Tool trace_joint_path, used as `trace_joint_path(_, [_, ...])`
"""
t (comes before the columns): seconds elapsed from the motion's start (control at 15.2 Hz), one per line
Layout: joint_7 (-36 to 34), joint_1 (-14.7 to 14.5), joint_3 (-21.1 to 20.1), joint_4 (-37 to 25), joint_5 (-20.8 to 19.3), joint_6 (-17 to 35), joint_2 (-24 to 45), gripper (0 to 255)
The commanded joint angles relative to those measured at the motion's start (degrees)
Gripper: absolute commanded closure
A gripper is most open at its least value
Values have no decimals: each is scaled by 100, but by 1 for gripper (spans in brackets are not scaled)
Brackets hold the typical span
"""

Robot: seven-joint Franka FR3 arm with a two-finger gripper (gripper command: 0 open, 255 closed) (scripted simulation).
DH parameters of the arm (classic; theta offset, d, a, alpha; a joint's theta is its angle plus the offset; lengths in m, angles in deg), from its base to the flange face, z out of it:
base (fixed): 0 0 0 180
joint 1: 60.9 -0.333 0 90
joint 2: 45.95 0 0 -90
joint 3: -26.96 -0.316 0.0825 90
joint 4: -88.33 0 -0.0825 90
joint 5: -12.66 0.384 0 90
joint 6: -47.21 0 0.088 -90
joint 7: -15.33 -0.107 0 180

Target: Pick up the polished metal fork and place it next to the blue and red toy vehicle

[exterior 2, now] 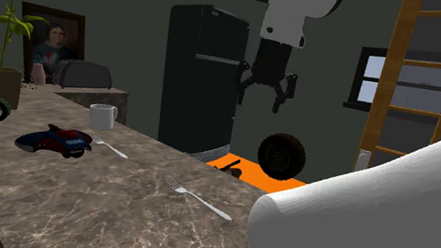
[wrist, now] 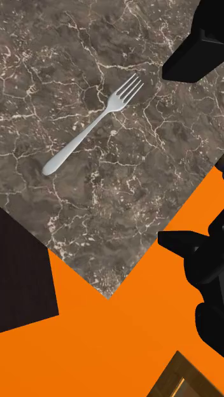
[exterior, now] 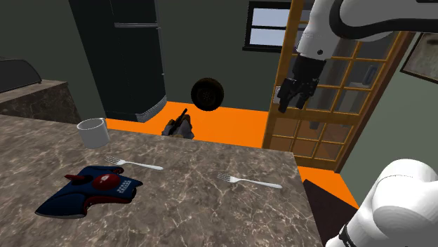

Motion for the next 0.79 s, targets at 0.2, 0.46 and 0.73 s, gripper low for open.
trace_joint_path(0.2, [233, -199, -113, 330, 37, 516, 220, 0])
trace_joint_path(0.46, [538, -467, -270, 702, 86, 1219, 595, 0])
trace_joint_path(0.73, [834, -732, -434, 993, 128, 1937, 1067, 0])
